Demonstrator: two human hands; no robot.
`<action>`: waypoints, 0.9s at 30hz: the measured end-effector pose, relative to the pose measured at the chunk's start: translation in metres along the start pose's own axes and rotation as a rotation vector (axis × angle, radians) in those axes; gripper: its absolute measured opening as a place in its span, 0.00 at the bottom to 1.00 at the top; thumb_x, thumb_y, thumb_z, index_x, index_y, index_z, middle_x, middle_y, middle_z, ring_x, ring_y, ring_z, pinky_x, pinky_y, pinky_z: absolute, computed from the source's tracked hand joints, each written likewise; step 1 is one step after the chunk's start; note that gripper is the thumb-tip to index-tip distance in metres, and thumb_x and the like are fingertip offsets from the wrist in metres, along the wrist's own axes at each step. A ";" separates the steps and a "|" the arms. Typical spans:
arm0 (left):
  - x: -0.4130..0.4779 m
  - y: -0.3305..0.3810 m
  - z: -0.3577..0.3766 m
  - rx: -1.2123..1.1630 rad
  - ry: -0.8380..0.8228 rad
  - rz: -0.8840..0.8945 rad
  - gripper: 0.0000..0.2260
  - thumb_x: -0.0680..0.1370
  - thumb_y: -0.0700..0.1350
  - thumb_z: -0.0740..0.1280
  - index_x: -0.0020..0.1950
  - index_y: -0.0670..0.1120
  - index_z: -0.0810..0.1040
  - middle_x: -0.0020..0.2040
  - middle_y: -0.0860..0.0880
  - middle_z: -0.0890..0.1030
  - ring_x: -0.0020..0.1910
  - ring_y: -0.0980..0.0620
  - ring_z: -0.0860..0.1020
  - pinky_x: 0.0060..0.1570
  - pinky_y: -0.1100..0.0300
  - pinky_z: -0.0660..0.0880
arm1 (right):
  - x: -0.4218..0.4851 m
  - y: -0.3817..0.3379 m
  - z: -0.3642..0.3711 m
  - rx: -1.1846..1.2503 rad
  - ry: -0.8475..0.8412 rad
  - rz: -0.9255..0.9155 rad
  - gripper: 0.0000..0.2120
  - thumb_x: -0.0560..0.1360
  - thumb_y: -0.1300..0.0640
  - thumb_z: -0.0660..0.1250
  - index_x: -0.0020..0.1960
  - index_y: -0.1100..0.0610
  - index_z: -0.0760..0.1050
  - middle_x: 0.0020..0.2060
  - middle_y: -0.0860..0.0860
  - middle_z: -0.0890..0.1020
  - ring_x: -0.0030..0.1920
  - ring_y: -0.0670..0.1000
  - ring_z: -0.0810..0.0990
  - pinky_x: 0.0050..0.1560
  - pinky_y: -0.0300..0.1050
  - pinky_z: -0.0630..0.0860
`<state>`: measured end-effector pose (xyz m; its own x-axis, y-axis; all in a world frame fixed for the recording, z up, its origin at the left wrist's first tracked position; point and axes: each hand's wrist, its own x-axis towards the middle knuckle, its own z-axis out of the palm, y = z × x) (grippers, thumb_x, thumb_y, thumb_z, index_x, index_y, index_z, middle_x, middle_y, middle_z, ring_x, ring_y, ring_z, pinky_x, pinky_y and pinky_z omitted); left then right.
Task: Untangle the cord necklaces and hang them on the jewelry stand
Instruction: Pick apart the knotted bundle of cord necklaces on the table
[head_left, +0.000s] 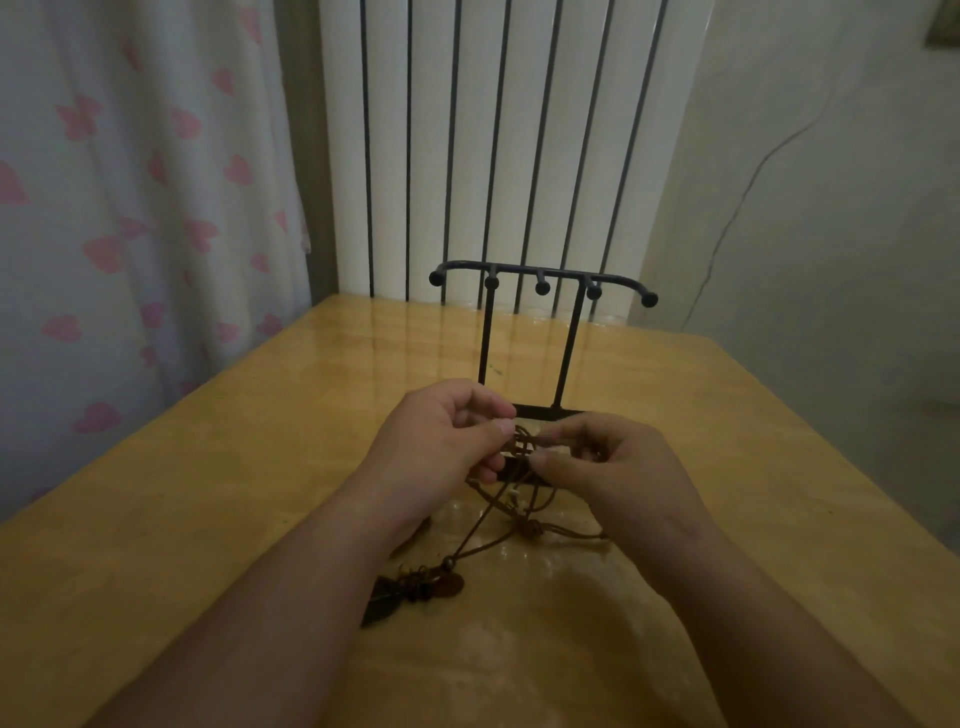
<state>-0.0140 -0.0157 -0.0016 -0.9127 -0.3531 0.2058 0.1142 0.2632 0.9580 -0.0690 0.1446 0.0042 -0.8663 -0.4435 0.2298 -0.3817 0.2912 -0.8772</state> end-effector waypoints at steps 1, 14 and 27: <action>0.000 0.000 0.000 0.003 0.000 -0.002 0.05 0.77 0.40 0.69 0.49 0.50 0.81 0.38 0.50 0.84 0.38 0.53 0.83 0.41 0.57 0.81 | -0.001 -0.002 0.001 -0.017 0.009 -0.010 0.01 0.74 0.55 0.71 0.44 0.50 0.81 0.36 0.51 0.81 0.33 0.47 0.76 0.36 0.39 0.72; 0.002 0.000 -0.002 0.047 0.037 -0.041 0.06 0.78 0.40 0.69 0.51 0.50 0.81 0.43 0.49 0.84 0.41 0.52 0.83 0.41 0.59 0.81 | 0.004 -0.002 -0.011 0.743 -0.006 0.191 0.07 0.74 0.67 0.55 0.45 0.59 0.71 0.26 0.50 0.69 0.25 0.47 0.60 0.28 0.44 0.53; 0.001 0.003 -0.003 0.001 0.051 -0.037 0.06 0.80 0.39 0.65 0.51 0.50 0.78 0.46 0.49 0.83 0.39 0.54 0.84 0.33 0.63 0.77 | 0.000 -0.007 -0.010 0.145 -0.023 0.144 0.10 0.79 0.53 0.63 0.43 0.56 0.79 0.29 0.48 0.80 0.24 0.39 0.72 0.32 0.40 0.66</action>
<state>-0.0128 -0.0181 0.0023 -0.8953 -0.4075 0.1801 0.0805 0.2498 0.9650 -0.0693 0.1508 0.0143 -0.9004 -0.4259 0.0888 -0.2023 0.2291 -0.9522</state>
